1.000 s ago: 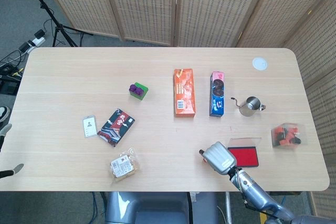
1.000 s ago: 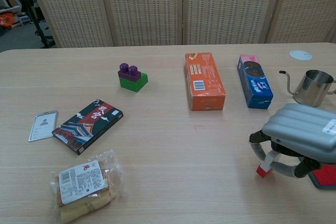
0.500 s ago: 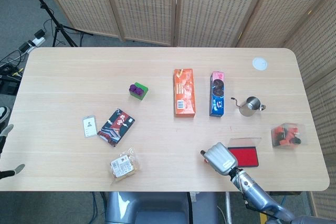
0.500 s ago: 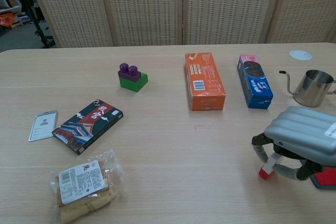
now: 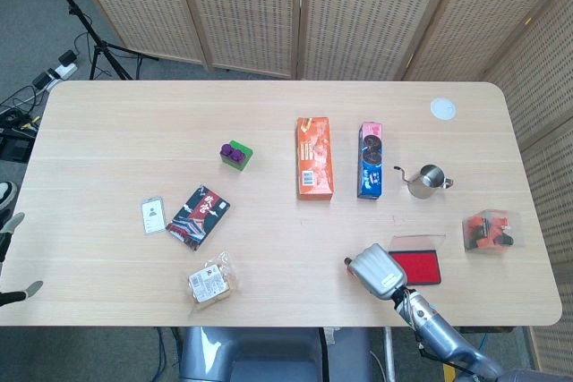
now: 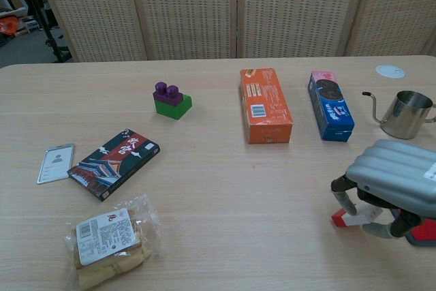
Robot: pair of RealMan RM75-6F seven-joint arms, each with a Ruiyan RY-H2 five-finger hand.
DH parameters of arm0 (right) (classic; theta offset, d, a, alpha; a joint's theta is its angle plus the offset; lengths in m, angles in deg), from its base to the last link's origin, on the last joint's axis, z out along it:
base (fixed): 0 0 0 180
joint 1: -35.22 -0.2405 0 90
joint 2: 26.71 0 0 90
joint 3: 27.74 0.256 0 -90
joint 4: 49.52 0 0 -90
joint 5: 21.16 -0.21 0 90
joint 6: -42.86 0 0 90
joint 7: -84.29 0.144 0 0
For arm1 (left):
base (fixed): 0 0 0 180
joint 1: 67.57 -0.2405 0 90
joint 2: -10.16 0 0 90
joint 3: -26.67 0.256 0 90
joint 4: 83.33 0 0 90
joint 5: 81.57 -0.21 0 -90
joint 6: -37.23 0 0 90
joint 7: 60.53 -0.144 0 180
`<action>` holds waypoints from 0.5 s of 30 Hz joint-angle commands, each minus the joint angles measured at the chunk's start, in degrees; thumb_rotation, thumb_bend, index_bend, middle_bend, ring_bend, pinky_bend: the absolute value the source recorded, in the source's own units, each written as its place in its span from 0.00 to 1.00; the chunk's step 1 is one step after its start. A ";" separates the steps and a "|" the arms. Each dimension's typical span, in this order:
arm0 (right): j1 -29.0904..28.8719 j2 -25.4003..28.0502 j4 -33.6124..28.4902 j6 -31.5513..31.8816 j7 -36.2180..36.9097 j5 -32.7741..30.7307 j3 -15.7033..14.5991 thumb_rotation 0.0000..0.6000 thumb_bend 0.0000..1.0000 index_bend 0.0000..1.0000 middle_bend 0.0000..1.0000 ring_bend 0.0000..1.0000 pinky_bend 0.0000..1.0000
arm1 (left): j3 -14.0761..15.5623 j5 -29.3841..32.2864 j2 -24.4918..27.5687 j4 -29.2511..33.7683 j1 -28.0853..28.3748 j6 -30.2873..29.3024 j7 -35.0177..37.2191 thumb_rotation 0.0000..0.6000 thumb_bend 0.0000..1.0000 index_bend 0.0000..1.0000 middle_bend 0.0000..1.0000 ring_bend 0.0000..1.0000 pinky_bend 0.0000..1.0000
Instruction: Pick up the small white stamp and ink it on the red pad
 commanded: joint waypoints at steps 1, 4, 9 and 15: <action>-0.04 0.08 -0.12 0.31 0.15 0.06 0.23 1.00 0.31 0.53 0.92 0.98 1.00 | -0.06 0.05 0.01 -0.02 -0.02 -0.08 0.16 1.00 0.00 0.00 0.00 0.00 0.00; -0.15 0.20 -0.17 0.49 -0.04 0.06 0.45 1.00 0.31 0.53 0.92 0.98 1.00 | -0.05 0.01 0.03 -0.03 -0.04 -0.10 0.24 1.00 0.00 0.00 0.00 0.00 0.00; -0.27 0.35 -0.29 0.63 -0.31 -0.18 0.82 1.00 0.31 0.53 0.92 0.98 1.00 | 0.00 -0.03 0.06 0.00 -0.01 -0.03 0.22 1.00 0.00 0.00 0.00 0.00 0.00; -0.42 0.18 -0.17 1.08 -0.46 -0.22 1.27 1.00 0.31 0.53 0.92 0.98 1.00 | 0.05 -0.08 0.13 0.03 -0.07 -0.09 0.37 1.00 0.00 0.00 0.00 0.00 0.00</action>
